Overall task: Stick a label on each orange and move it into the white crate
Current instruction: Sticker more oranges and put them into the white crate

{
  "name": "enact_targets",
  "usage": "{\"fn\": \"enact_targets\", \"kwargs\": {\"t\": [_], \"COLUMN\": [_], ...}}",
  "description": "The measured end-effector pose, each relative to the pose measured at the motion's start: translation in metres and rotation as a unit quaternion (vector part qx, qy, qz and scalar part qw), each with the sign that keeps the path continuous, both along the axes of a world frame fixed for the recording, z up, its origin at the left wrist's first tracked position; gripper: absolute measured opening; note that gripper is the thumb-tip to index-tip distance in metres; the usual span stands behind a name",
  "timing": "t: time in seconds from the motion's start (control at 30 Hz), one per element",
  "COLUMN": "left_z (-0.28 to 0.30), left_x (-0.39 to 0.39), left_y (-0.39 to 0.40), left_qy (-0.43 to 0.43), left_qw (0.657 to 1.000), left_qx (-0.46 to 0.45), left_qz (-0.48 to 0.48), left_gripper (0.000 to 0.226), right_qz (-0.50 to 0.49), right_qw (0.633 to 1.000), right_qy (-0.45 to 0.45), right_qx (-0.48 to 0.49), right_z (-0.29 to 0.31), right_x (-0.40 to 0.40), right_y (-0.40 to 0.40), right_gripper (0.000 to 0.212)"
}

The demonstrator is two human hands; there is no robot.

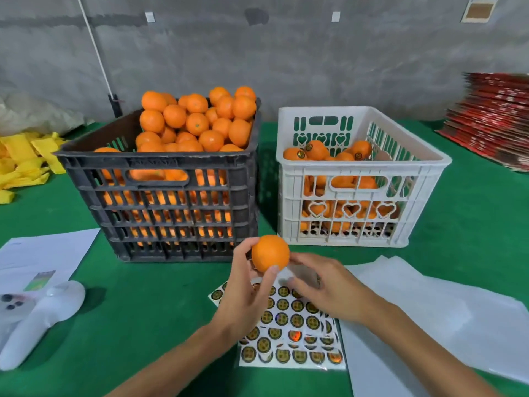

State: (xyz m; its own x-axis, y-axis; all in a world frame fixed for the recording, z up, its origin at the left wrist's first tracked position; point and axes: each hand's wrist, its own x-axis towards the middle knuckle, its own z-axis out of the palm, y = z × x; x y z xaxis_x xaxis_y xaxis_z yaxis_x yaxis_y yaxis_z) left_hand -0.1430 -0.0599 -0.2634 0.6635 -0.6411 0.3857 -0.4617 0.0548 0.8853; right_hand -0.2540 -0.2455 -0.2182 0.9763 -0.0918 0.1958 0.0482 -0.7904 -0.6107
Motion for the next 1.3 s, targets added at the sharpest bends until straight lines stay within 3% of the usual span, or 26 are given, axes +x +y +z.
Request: {"fn": "enact_targets", "kwargs": {"t": [0.13,0.2,0.4,0.57,0.83,0.93,1.0,1.13,1.3], "left_z": [-0.012,-0.014,-0.015,-0.013,-0.016,-0.016,-0.016,-0.017,-0.017], "left_x": [-0.004,-0.005,-0.007,-0.008,-0.008,-0.009,-0.008,-0.008,-0.007], "left_y": [-0.008,-0.009,-0.006,-0.006,-0.005,-0.005,-0.006,-0.006,-0.006], "left_qy": [0.051,0.06,0.09,0.097,0.113,0.114,0.109,0.11,0.109], "left_qw": [0.999,0.998,0.995,0.995,0.993,0.993,0.994,0.994,0.994], "left_qx": [0.017,0.009,-0.007,-0.007,0.006,0.011,0.015,0.012,0.019], "left_qz": [0.012,0.017,0.029,0.035,0.021,0.011,0.011,0.012,0.017], "left_gripper": [0.048,0.048,0.05,0.056,0.056,0.057,0.056,0.056,0.054], "right_qz": [0.017,0.003,-0.019,-0.051,-0.093,-0.089,-0.082,-0.08,-0.106], "right_qw": [0.988,0.982,0.985,0.993,0.992,0.992,0.993,0.996,0.994], "right_qy": [0.112,0.131,0.026,-0.056,-0.074,-0.08,-0.076,-0.04,-0.023], "right_qx": [-0.109,-0.138,-0.171,-0.092,0.049,0.047,0.025,0.007,-0.017], "right_z": [-0.033,-0.04,-0.037,-0.036,-0.031,-0.032,-0.031,-0.029,-0.036], "right_x": [-0.019,-0.021,-0.017,-0.018,-0.016,-0.014,-0.013,-0.014,-0.012], "right_y": [-0.004,-0.005,-0.004,0.006,0.012,0.013,0.012,0.01,0.012], "right_gripper": [0.098,0.103,0.075,0.044,0.029,0.02,0.022,0.047,0.04]}}
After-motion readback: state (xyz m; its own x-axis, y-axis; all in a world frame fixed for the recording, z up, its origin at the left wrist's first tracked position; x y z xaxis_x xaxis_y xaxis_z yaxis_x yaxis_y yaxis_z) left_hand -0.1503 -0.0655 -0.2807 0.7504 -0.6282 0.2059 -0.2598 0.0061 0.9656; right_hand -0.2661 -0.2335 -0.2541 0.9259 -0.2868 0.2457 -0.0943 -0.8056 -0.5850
